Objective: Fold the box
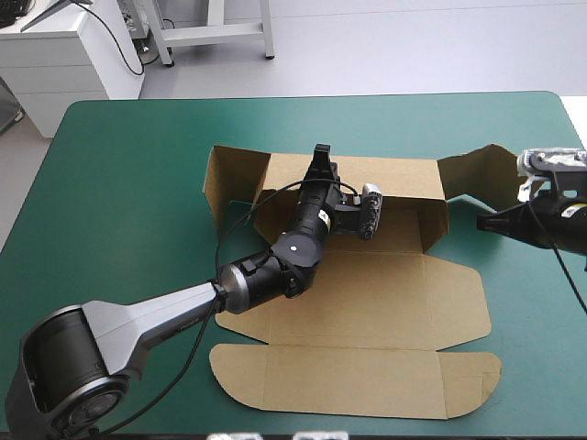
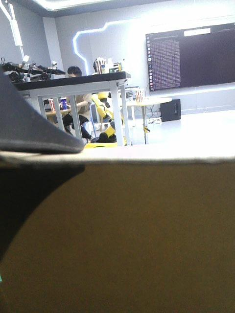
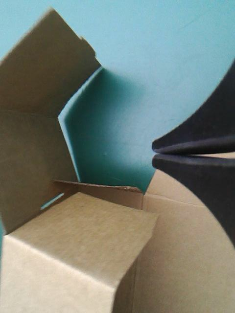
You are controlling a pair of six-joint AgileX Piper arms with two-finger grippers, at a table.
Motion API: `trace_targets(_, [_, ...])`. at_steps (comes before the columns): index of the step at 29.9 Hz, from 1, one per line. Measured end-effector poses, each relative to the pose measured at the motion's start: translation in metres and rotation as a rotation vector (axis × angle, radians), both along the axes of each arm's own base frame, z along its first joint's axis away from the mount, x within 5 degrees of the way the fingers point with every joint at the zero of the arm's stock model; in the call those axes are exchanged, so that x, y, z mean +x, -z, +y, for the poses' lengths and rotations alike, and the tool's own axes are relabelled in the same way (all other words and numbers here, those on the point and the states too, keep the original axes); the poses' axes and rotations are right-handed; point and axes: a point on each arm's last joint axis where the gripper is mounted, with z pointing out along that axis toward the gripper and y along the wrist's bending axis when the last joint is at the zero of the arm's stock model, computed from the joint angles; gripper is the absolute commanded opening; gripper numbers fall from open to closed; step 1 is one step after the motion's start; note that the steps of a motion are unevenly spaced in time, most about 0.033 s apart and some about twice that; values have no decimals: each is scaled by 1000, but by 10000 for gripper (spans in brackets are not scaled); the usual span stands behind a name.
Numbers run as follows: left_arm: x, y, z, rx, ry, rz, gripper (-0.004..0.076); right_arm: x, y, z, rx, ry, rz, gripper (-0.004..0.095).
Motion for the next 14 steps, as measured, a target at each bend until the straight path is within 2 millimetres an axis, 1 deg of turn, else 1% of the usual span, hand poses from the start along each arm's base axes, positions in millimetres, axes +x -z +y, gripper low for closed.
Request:
trace_targets(2, [-1,1,0,6,5,-2,-8,9,-10,-1,0,-9,-22,-21])
trace_targets(5, [-1,1,0,13,12,-10,-8,26,-21,-3,-8,-32,-24,-21])
trace_targets(9, [-1,0,-1,2,15,-21,-8,52,-31,-5,12,-63,-7,-19])
trace_targets(10, [-1,0,-1,-10,13,-22,-8,61,-31,-6,19,-67,-2,-19])
trace_targets(14, [-1,0,-1,-69,-3,-15,-8,87,-39,-9,32,-83,-7,-19])
